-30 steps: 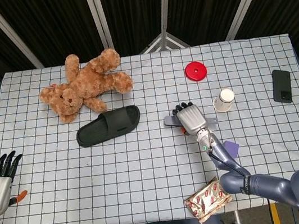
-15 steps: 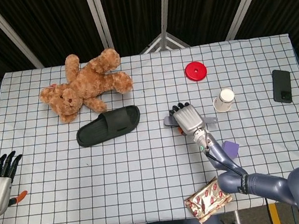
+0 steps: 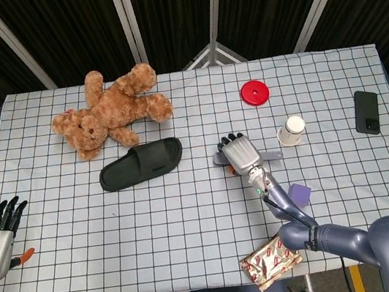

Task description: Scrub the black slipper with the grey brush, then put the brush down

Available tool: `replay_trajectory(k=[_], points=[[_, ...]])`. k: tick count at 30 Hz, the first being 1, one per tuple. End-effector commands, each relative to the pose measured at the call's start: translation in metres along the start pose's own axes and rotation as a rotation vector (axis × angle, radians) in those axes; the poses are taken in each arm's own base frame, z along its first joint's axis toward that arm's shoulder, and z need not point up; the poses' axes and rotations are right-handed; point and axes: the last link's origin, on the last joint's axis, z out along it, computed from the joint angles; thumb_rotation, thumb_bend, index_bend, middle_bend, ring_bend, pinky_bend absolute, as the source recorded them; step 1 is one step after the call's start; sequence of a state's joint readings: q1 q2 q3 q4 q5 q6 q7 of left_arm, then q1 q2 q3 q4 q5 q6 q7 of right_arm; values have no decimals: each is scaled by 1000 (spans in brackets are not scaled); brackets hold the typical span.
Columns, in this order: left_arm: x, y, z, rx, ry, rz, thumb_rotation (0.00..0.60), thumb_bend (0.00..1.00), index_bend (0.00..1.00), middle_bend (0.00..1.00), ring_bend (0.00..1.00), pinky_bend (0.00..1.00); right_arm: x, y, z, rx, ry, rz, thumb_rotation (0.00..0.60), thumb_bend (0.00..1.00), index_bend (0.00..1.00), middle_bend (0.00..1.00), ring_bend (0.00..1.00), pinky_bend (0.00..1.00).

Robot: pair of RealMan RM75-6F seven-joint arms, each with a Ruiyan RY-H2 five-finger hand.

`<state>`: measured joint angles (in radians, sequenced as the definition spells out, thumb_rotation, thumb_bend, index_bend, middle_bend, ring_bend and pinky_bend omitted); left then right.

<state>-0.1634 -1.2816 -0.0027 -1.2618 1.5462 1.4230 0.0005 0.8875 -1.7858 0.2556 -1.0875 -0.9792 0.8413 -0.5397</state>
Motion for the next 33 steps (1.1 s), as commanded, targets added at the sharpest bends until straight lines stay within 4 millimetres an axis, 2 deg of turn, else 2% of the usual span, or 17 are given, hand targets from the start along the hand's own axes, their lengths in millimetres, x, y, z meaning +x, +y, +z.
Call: replay_trajectory(k=[1,9,12,17,22,29,33], points=[[0,0,0,-1,0,0,600,187,0,0,0,102,0,0,0,-1,-1,-3,600,395,395,297,255,338],[0,0,0,-1,0,1,600,187,0,0,0,102,-2,2,2,-7,-11,-5,600,405,449,341,306,393],[0,0,0,-1,-2,1,600,187,0,0,0,102,-2,3,2,-8,-11,-6,600,422,516,398,362,448],[-1,1,0,-6,-6,3,600,187,0,0,0,102,-1,3,1,-4,-6,5,600,508,650,511,465,560],[-2,3,0,-17,-13,2,600,195,0,0,0,102,-4,3,0,14,-11,21,600,566,725,589,540,633],[-6,10,4,-58,-50,-29,600,344,0,0,0,102,-2,4,-4,37,3,30,600,576,752,612,562,654],[-5,25,17,-121,-62,-59,600,375,0,0,0,105,5,6,-6,44,27,39,600,579,758,618,569,654]])
